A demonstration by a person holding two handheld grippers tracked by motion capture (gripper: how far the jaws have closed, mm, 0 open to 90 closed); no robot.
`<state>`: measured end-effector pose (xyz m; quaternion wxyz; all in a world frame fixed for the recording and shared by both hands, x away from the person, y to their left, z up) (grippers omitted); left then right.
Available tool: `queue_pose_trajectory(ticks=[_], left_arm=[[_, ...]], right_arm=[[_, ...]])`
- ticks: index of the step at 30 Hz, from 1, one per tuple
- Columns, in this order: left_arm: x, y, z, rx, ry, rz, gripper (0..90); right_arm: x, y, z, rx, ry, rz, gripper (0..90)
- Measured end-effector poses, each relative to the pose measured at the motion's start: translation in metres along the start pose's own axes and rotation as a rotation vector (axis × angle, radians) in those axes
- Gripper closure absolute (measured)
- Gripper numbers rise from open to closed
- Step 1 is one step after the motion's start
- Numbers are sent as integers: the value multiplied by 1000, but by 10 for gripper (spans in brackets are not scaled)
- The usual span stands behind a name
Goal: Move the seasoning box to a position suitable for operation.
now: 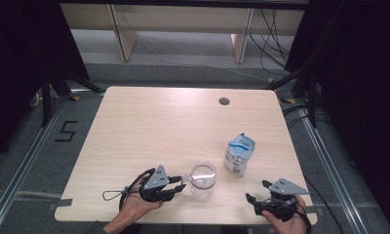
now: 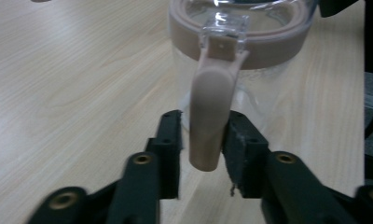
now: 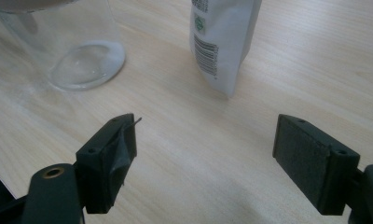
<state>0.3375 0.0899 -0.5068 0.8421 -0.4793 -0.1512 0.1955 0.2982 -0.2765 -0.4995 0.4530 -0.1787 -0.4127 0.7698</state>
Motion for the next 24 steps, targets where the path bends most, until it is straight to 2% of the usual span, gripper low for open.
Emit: queue_pose_trajectory(ticks=[1,2,3,5,9,11,12,14,15,16,17,18,19,20,24], left_arm=[[2,0,1,0,2,-17,585],[2,0,2,-3,3,6,574],[2,0,5,-5,-8,-4,559],[1,0,9,-23,1,22,540],[-1,-3,17,-45,-2,20,513],[-2,-4,21,-50,-1,54,498],[-1,-5,22,-61,-1,46,491],[-2,-7,25,-74,1,74,471],[-1,-8,27,-80,3,69,458],[-1,-9,28,-82,2,76,452],[-2,-10,29,-88,6,101,445],[-1,-11,31,-88,1,91,439],[-1,-12,30,-100,10,106,434],[-1,-13,31,-91,0,117,426],[1,-16,33,-101,-1,122,427]], right_arm=[[0,0,0,0,-1,1,225],[0,0,0,-1,-1,1,225],[1,0,-1,1,-15,-12,225],[1,0,-1,2,-15,-12,225],[1,0,-1,1,-15,-12,225],[1,0,-1,1,-14,-12,225],[1,1,0,1,-14,-13,225],[1,1,1,15,-9,-28,225],[0,1,0,7,-21,-28,225],[0,0,0,2,-11,-20,225],[0,0,-1,2,-15,-17,225],[1,1,0,5,-8,-26,225],[0,0,0,1,-7,-8,225],[0,0,0,1,-10,-11,225],[0,0,0,0,-11,-11,226]])
Point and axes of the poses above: each handheld gripper's, and its own axes: z roughly backward along the jaws, y roughly out of its underside, x roughly to its left, the point moved 2 cm from there along -z, roughly forward along the jaws, and after that the axes turned 6 degrees about -z, right-handed, at the moved point
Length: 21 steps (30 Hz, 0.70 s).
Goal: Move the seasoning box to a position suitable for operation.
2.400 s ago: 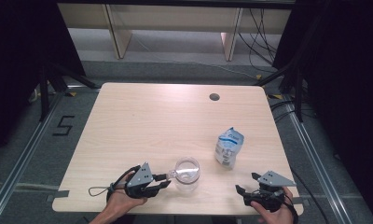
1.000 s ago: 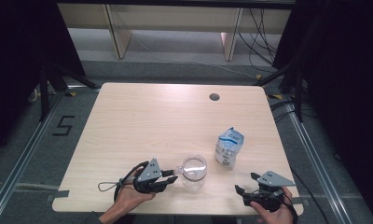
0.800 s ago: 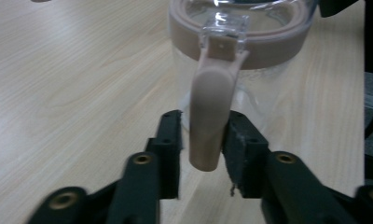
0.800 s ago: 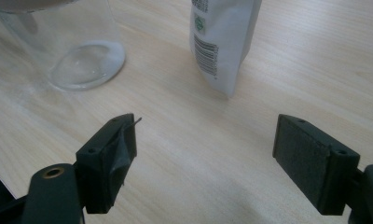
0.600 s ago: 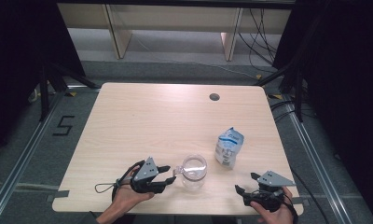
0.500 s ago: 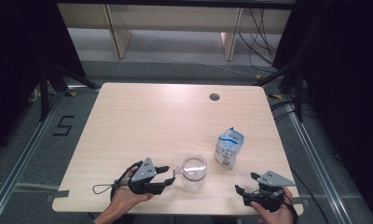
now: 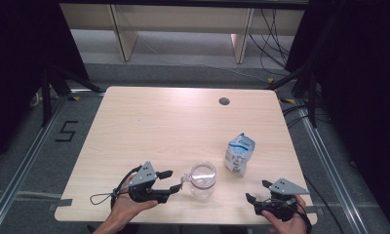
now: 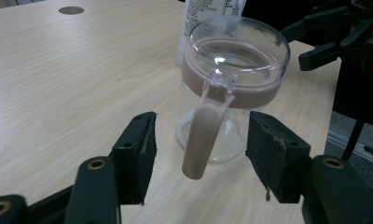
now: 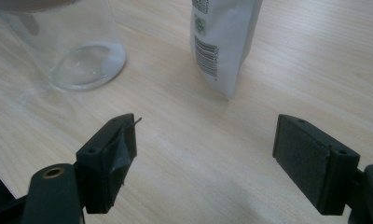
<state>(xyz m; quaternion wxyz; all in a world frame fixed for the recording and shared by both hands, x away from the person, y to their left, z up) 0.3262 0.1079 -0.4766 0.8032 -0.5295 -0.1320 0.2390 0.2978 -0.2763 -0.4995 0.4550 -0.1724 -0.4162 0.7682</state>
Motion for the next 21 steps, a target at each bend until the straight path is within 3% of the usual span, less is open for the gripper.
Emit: queue_pose_trajectory(ticks=[7,10,12,14,16,18,21], left_arm=[[1,-9,6,-20,-10,-6,487],[-1,-12,6,-44,12,-1,570],[-2,-15,6,-41,9,-25,622],[-4,-19,5,-52,20,-34,665],[-7,-23,4,-54,27,-42,710],[-8,-26,2,-52,36,-59,740],[-10,-29,-2,-59,54,-61,772]], right_arm=[[0,0,0,-1,-1,0,227],[0,0,-1,2,0,3,227],[-1,0,0,-3,7,12,227],[1,1,0,1,-6,-29,227],[2,1,-1,8,-14,-35,227],[-1,0,-1,-3,6,12,227],[3,1,-1,10,-16,-32,228]])
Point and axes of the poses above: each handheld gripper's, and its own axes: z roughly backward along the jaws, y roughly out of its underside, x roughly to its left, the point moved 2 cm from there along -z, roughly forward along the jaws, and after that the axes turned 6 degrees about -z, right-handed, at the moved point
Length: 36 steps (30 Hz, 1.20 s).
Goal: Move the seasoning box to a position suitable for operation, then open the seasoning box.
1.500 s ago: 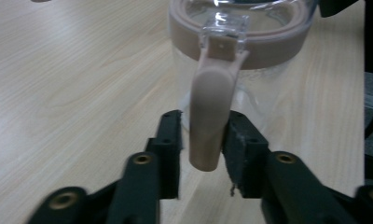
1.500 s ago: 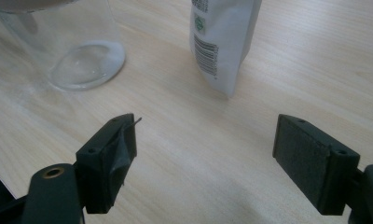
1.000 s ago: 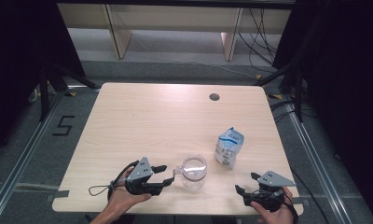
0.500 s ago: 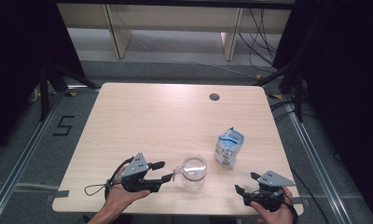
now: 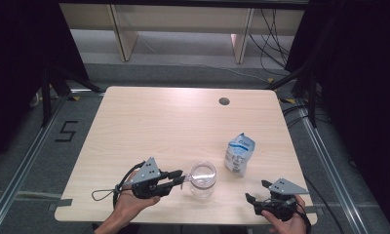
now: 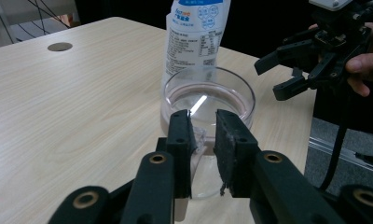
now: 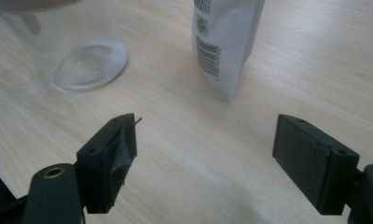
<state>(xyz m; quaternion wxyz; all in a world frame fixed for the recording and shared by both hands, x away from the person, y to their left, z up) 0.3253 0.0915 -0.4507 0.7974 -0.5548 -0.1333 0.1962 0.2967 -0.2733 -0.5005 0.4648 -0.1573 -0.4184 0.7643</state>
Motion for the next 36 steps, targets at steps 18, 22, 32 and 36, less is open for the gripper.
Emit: queue_pose_trajectory(ticks=[18,22,32,36], left_arm=[[5,-1,-13,19,11,5,838],[5,-1,-13,24,2,5,849],[7,3,-15,28,-6,3,855],[7,3,-15,18,-6,6,860]], right_arm=[[-1,-2,0,-15,-8,37,260],[0,-3,0,-27,-21,62,293],[2,-3,0,-26,-19,76,307],[3,-3,0,-16,-20,77,311]])
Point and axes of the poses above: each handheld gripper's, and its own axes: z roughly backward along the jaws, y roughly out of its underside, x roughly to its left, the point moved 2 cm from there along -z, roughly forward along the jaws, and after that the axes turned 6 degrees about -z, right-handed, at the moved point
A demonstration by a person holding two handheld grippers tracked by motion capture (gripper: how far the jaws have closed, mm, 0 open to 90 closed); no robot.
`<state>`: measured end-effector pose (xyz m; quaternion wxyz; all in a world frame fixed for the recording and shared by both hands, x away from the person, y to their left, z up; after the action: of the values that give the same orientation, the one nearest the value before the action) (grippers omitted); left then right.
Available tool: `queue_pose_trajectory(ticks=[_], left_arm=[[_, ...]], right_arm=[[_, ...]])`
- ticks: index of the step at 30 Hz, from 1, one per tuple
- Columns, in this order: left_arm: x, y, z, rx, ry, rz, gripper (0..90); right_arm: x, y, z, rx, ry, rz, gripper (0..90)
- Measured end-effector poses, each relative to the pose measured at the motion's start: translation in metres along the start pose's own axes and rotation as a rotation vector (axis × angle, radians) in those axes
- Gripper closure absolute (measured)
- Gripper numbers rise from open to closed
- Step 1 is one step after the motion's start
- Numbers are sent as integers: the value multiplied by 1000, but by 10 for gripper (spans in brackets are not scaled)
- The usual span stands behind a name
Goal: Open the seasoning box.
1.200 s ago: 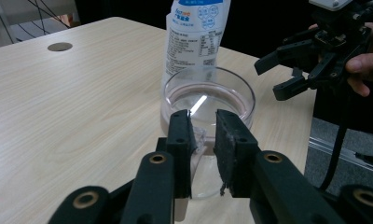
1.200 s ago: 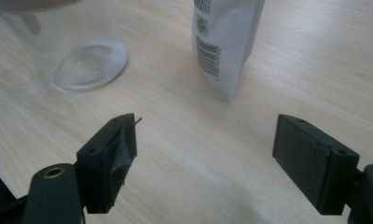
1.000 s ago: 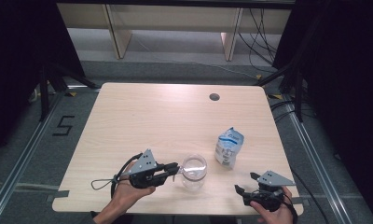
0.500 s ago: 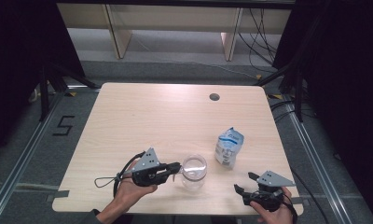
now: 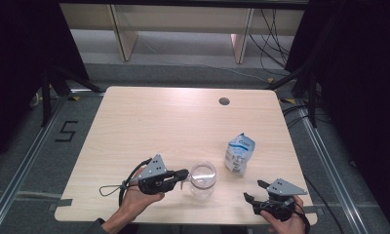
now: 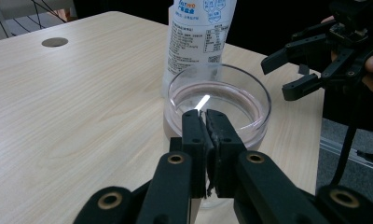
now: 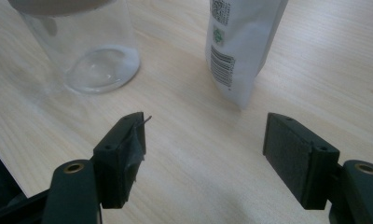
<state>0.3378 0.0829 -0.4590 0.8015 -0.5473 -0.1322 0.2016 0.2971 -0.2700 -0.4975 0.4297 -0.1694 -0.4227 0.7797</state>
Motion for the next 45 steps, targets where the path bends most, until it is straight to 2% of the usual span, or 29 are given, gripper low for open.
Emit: queue_pose_trajectory(ticks=[4,5,6,7,8,9,10,11,12,14,16,18,19,21,25,26,27,30,32,33,34,36,37,38,39,40,42,43,45], left_arm=[[0,1,1,0,-9,5,861],[1,1,1,-1,-8,-1,861],[1,1,1,-3,-9,0,862],[1,1,1,-4,-8,0,862],[1,1,1,-8,-5,1,862],[1,2,0,-16,-2,1,863],[1,2,1,-11,-9,1,863],[1,2,1,-14,-5,-6,863],[1,2,1,-13,-5,-5,864],[2,2,1,-13,-4,-7,864],[2,2,1,-14,-4,-8,865],[2,2,1,-13,-4,-8,865],[2,3,1,-12,-4,-11,866],[2,3,1,-16,-7,-2,868],[2,4,1,-18,-1,0,869],[3,4,1,-19,1,0,869],[3,5,1,-19,0,0,869],[3,5,1,-18,2,-1,869],[3,5,2,-10,-5,-2,869],[3,5,2,-10,-5,-2,869],[3,5,2,-8,-5,-2,868],[3,6,2,-6,-5,1,868],[3,6,2,-6,-5,1,868],[3,6,2,-7,-5,1,867],[3,6,2,-7,-5,5,867],[3,6,2,-7,-5,4,867],[3,7,2,-8,-7,4,867],[4,7,2,-7,-7,3,866],[4,7,2,-6,-7,2,867]], right_arm=[[1,-1,0,-7,-7,11,339],[4,0,2,-4,-13,-20,352],[5,-1,1,-14,-25,-13,367],[3,-2,1,-30,-27,22,385],[7,-2,1,-25,-42,0,411],[6,-3,-1,-45,-68,22,437],[7,-4,-1,-51,-67,34,450],[10,-5,-2,-49,-87,27,460],[10,-5,-2,-59,-74,43,476],[14,-6,-3,-72,-89,41,499],[18,-7,-3,-72,-117,8,541],[17,-10,-4,-111,-120,49,582],[19,-10,-5,-107,-153,36,598],[21,-12,-6,-130,-140,61,629],[29,-15,-8,-128,-160,40,673],[29,-17,-10,-149,-146,72,690],[31,-18,-10,-148,-157,66,714],[35,-24,-10,-182,-169,104,777],[39,-26,-12,-189,-186,104,824],[38,-28,-13,-201,-180,144,839],[41,-29,-15,-199,-199,136,858],[43,-30,-16,-206,-191,132,876],[44,-31,-17,-209,-207,134,882],[43,-34,-19,-230,-207,162,888],[45,-34,-19,-237,-205,137,891],[45,-35,-20,-225,-216,150,893],[48,-37,-22,-237,-207,129,893],[48,-39,-23,-234,-224,148,893],[51,-40,-24,-223,-224,138,894]])
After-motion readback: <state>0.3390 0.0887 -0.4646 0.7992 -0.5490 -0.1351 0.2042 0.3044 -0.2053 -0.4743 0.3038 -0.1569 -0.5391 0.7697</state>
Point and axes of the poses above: each handheld gripper's, and its own axes: z roughly backward along the jaws, y roughly out of its underside, x roughly to its left, the point moved 2 cm from there along -z, roughly forward along the jaws, and after that the axes turned 6 degrees about -z, right-handed, at the moved point
